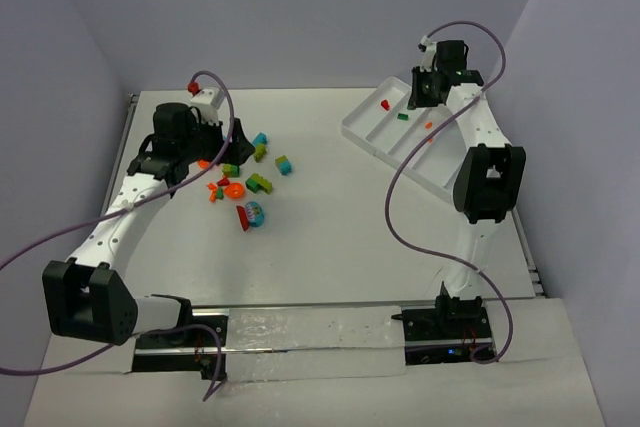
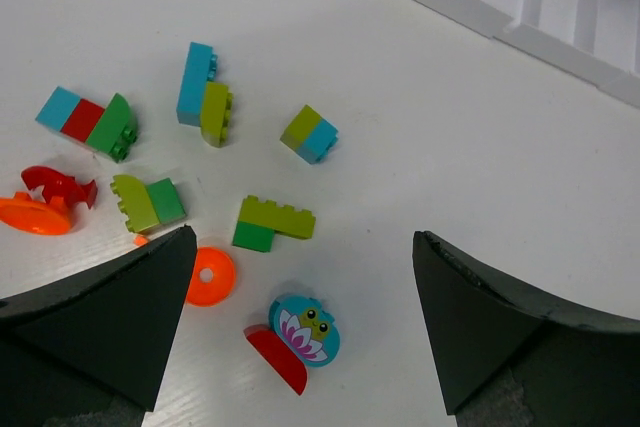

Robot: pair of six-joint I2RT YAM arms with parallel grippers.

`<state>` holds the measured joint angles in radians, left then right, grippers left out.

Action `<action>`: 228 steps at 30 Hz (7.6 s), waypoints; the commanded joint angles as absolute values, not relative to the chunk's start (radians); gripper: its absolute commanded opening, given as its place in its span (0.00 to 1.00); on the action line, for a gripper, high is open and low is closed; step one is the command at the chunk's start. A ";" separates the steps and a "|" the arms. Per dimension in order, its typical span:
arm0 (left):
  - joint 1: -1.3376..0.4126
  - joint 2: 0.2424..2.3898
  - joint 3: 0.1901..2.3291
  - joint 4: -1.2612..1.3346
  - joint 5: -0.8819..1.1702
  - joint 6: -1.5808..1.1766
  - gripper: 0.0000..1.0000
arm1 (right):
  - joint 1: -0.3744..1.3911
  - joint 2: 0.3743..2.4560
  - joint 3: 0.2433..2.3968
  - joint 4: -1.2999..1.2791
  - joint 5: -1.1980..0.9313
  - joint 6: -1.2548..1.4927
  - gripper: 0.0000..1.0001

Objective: Sort the legos into containers by color

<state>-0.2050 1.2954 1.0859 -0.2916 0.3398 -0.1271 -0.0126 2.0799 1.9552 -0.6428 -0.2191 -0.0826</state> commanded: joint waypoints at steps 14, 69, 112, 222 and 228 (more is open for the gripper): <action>-0.142 1.379 1.154 -0.291 0.299 -0.167 0.99 | -0.037 2.370 2.284 -0.579 -0.101 -0.053 0.05; 0.158 1.633 1.002 -0.451 0.477 0.091 0.48 | 0.172 1.851 1.750 -0.509 -0.382 0.071 1.00; 0.023 1.715 0.942 -0.299 0.287 0.147 0.40 | 0.175 1.913 1.825 -0.569 -0.399 0.063 1.00; -0.441 1.344 1.134 -0.267 0.194 -0.017 0.00 | 0.023 1.942 1.697 -0.625 -0.557 0.105 0.00; -0.451 1.375 1.160 -0.259 0.193 -0.028 0.00 | -0.020 2.079 1.891 -0.679 -0.365 0.090 0.00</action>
